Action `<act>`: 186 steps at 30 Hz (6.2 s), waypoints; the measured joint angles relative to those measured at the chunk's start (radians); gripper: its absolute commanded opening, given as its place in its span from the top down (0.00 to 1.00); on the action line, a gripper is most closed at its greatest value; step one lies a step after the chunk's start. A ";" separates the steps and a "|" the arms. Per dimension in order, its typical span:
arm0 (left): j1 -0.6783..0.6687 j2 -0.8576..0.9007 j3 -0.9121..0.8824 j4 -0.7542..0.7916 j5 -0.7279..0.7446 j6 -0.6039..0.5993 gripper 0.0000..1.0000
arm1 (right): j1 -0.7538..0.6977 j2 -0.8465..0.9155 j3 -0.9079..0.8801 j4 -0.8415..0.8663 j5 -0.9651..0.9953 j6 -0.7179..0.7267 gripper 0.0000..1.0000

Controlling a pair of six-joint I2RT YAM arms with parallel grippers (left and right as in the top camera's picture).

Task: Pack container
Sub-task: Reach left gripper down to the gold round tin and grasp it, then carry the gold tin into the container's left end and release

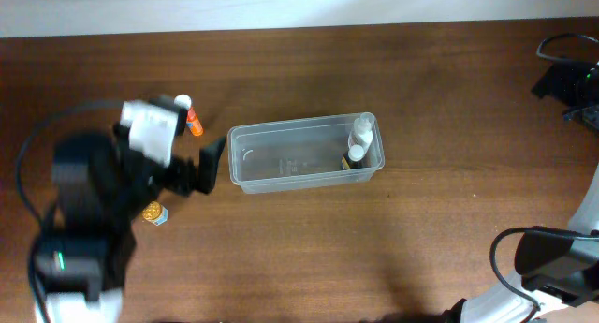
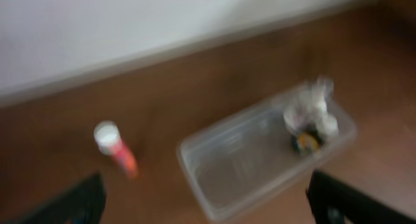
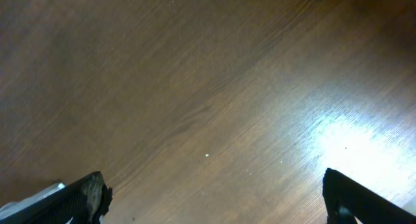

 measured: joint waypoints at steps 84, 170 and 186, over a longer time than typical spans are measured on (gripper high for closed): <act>0.231 0.649 -0.254 -0.033 -0.407 -0.411 0.05 | 0.000 0.000 0.000 0.000 0.000 0.001 0.02; -0.389 0.731 0.296 -0.134 -0.453 -0.391 0.62 | 0.000 0.000 0.000 0.000 0.000 0.001 0.01; -0.391 0.965 0.296 -0.156 -0.499 -0.456 0.63 | 0.000 0.000 0.000 0.000 0.000 0.001 0.02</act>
